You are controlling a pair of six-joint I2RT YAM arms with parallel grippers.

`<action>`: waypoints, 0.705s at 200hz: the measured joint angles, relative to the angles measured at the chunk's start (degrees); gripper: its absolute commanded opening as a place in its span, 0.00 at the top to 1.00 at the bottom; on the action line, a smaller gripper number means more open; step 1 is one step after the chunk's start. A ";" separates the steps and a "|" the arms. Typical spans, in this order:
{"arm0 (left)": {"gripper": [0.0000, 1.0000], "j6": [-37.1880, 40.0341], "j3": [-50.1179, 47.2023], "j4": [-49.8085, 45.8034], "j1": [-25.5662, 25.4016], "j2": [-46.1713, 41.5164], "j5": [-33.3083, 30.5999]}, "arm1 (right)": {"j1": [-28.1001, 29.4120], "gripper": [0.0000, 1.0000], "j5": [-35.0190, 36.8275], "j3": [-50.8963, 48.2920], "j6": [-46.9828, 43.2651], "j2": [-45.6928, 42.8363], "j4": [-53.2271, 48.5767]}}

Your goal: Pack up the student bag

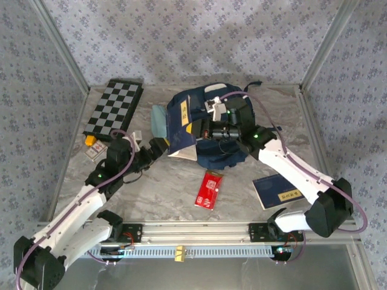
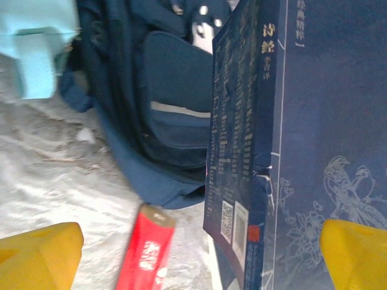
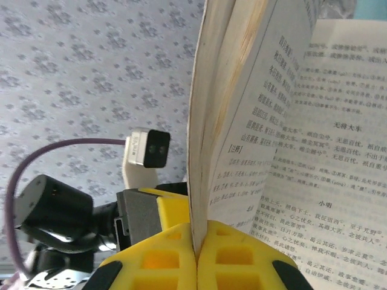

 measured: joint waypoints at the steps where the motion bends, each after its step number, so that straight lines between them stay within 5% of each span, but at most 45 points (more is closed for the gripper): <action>1: 0.00 -0.11 0.00 0.39 -0.07 0.13 0.07 | -0.11 1.00 -0.17 -0.09 0.11 -0.04 0.24; 38: 0.07 -2.71 0.09 9.86 -1.53 4.44 0.96 | -0.72 1.00 -4.28 -3.15 4.09 -0.20 6.64; 141: 0.76 -3.87 1.05 18.43 -4.09 5.97 -0.44 | -3.58 1.00 -6.84 -12.81 9.81 0.61 16.76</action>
